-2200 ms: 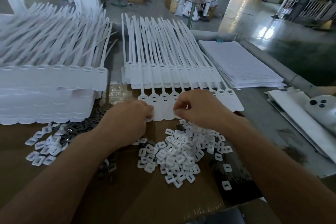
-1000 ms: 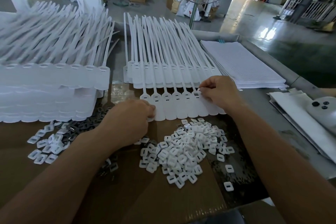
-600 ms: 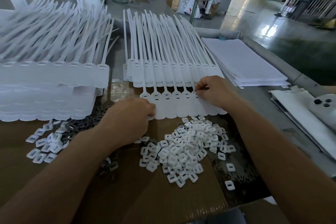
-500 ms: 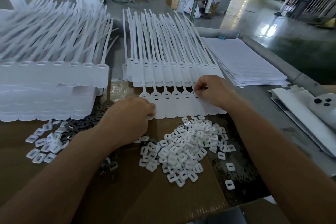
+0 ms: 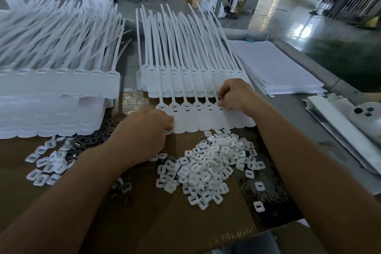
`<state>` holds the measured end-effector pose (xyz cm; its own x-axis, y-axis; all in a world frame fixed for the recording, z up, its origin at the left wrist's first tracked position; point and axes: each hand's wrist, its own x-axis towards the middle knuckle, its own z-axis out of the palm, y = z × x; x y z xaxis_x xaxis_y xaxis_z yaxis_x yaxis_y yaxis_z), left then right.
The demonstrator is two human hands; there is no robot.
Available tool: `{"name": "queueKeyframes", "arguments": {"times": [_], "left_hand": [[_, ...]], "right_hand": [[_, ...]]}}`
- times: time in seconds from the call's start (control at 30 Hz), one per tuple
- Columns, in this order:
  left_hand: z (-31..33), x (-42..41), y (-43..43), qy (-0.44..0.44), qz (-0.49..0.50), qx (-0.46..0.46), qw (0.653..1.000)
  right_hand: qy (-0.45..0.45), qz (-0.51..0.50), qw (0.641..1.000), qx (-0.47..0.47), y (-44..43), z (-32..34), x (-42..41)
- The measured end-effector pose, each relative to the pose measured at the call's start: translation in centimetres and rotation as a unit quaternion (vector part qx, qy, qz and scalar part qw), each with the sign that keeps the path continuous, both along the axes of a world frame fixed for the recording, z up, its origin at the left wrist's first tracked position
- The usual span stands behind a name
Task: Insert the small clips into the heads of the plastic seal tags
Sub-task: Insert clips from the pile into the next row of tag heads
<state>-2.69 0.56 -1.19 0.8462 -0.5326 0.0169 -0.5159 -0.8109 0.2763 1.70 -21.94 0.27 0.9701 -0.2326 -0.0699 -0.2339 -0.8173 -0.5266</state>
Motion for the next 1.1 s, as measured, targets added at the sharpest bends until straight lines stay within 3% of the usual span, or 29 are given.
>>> {"name": "queueKeyframes", "arguments": {"times": [0.37, 0.6, 1.1], "left_hand": [[0.0, 0.1, 0.1, -0.016, -0.01, 0.016, 1.0], [-0.1, 0.1, 0.2, -0.016, -0.016, 0.011, 1.0], [0.0, 0.2, 0.2, -0.02, -0.024, 0.008, 0.999]], "right_hand": [[-0.143, 0.038, 0.988, 0.032, -0.8, -0.5, -2.7], [-0.012, 0.177, 0.984, 0.028, -0.2, 0.7, -6.7], [-0.006, 0.163, 0.987, -0.015, -1.2, -0.2, -7.0]]}}
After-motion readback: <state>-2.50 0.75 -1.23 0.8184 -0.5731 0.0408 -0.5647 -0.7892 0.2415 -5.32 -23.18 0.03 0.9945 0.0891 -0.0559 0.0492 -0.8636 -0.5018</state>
